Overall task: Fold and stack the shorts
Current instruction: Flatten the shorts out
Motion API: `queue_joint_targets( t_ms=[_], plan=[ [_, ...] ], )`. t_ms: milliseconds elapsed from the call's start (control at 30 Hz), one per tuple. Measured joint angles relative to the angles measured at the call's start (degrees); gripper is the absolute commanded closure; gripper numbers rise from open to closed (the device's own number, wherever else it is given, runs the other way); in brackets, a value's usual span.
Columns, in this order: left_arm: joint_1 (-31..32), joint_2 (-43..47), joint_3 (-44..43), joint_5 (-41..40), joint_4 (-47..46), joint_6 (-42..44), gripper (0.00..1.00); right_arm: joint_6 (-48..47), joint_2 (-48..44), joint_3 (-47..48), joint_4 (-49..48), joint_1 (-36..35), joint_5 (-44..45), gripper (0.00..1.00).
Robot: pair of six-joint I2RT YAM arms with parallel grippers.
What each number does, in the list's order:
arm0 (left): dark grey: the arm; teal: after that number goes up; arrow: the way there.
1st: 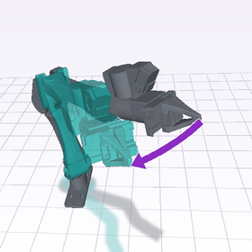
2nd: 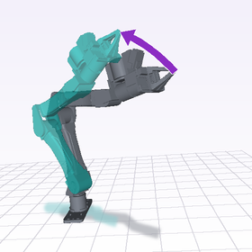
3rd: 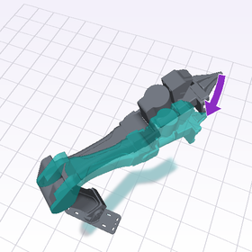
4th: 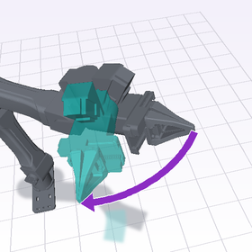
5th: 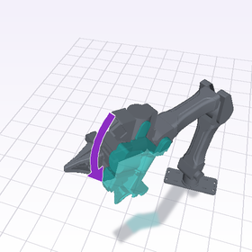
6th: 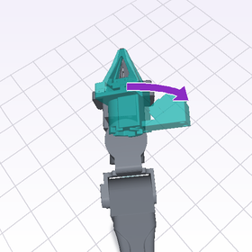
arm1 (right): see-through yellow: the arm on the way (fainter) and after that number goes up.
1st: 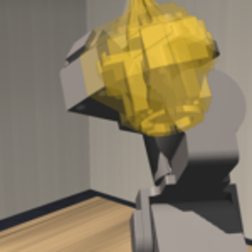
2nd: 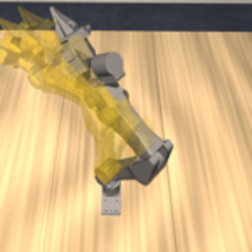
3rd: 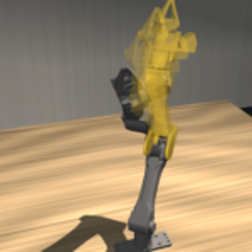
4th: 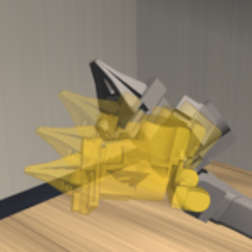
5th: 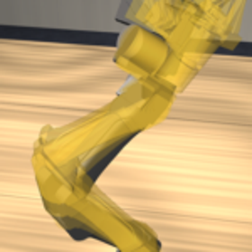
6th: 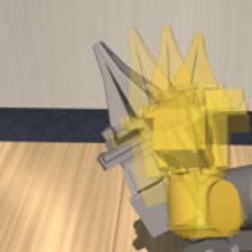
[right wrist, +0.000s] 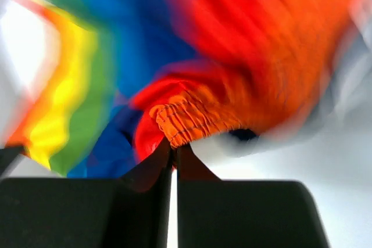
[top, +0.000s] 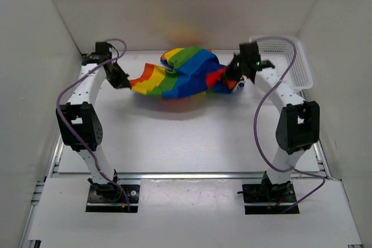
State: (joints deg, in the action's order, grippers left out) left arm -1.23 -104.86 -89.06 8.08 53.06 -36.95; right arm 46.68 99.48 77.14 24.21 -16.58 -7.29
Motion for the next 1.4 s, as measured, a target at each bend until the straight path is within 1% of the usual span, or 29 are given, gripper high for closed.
queue_joint_targets(
  t_ms=[33, 100, 167, 200, 267, 333, 367, 400, 433, 467, 500, 567, 600, 633, 667, 700, 733, 833, 900, 1000, 1100, 1200, 1267, 1300, 1367, 1400],
  plan=[
    [-0.15, 0.11, -4.55, 0.44, 0.57, -0.11, 0.90, -2.38, 2.64, 9.07, 0.87, 0.52, 0.09, 1.00],
    [-0.22, 0.72, -13.25, 1.01, 1.84, -0.44, 0.90, -6.38, 5.40, 23.39, 2.82, 1.31, 0.09, 1.00],
    [-0.22, 2.99, -19.74, 1.36, 1.84, -0.63, 0.90, -10.05, 5.11, 32.28, 4.68, 1.88, -0.46, 1.00],
    [-0.22, 4.83, -21.00, 1.46, 1.73, -0.79, 0.90, -11.39, 3.93, 33.77, 4.83, 2.01, -0.81, 1.00],
    [-0.07, 10.23, -20.41, 1.57, 1.81, -1.27, 0.90, -13.81, -0.68, 31.95, 6.08, 2.01, -1.53, 1.00],
    [0.59, 16.79, -15.39, 1.36, 1.07, -1.70, 0.90, -15.50, -6.12, 25.31, 6.67, 1.64, -1.84, 1.00],
    [1.42, 20.61, -11.21, 1.07, 0.85, -2.05, 0.90, -16.20, -9.68, 19.28, 6.16, 1.38, -1.77, 1.00],
    [2.36, 23.76, -6.88, 0.94, 0.61, -2.43, 0.90, -16.61, -12.48, 13.60, 6.75, 1.16, -1.79, 0.96],
    [3.41, 26.97, -1.18, 0.68, -0.87, -2.86, 0.89, -16.87, -14.91, 7.39, 6.60, 0.94, -1.75, 0.87],
    [4.24, 29.33, 4.63, 0.50, -1.40, -3.30, 0.77, -17.00, -16.63, 1.53, 7.26, 0.72, -1.46, 0.67],
    [5.09, 31.52, 11.06, 0.55, -1.90, -3.72, 0.72, -17.14, -17.59, -4.09, 8.46, 0.70, -0.96, 0.56],
    [5.77, 31.80, 20.72, 0.72, -0.72, -4.57, 0.60, -16.59, -17.59, -12.50, 10.38, 1.33, -0.04, 0.33],
    [5.75, 29.94, 24.26, 0.66, -0.31, -4.85, 0.50, -16.31, -17.27, -15.32, 11.56, 2.03, 0.09, 0.20],
    [5.75, 27.63, 26.69, 0.39, 0.04, -5.16, 0.30, -16.06, -16.96, -17.25, 13.05, 2.99, 0.26, 0.16],
    [5.73, 25.55, 28.09, -0.02, 0.48, -5.16, 0.21, -15.89, -16.87, -18.23, 14.12, 4.00, 0.31, 0.15],
    [5.70, 24.04, 28.85, -0.35, 0.87, -5.33, 0.18, -15.58, -16.90, -18.34, 14.84, 4.92, 0.35, 0.15],
    [5.66, 23.34, 29.11, -0.79, 1.07, -5.35, 0.12, -15.47, -17.11, -18.32, 14.64, 5.73, 0.33, 0.14],
    [5.62, 24.26, 29.14, -1.62, 0.87, -5.62, 0.12, -14.19, -18.47, -18.84, 13.79, 6.97, -0.59, 0.12],
    [5.62, 25.68, 29.73, -1.99, 0.46, -5.99, 0.11, -12.50, -21.20, -21.94, 12.15, 7.58, -1.81, 0.12],
    [5.62, 27.36, 33.07, -2.75, 0.48, -7.08, 0.11, -9.09, -28.02, -31.04, 9.66, 7.93, -5.22, 0.14],
    [5.62, 26.51, 36.13, -2.75, -0.35, -7.93, 0.09, -2.97, -32.72, -40.92, 2.14, 7.98, -9.18, 0.15],
    [5.62, 23.10, 37.59, -2.75, -1.51, -8.76, 0.11, 1.53, -33.48, -47.39, -2.29, 7.96, -10.91, 0.15],
    [5.62, 20.20, 37.64, -2.82, -2.75, -9.18, 0.15, 3.02, -32.00, -48.02, -4.33, 7.96, -10.88, 0.16],
    [5.62, 18.62, 37.64, -2.95, -3.45, -9.40, 0.22, 3.43, -31.01, -47.98, -6.14, 7.96, -10.84, 0.17],
    [5.62, 15.47, 37.51, -3.30, -4.70, -9.66, 0.31, 4.07, -28.48, -47.50, -9.53, 7.96, -10.80, 0.17],
    [5.62, 13.86, 37.35, -3.41, -5.07, -9.81, 0.35, 4.22, -26.95, -47.15, -11.21, 7.96, -10.64, 0.21]
  ],
)
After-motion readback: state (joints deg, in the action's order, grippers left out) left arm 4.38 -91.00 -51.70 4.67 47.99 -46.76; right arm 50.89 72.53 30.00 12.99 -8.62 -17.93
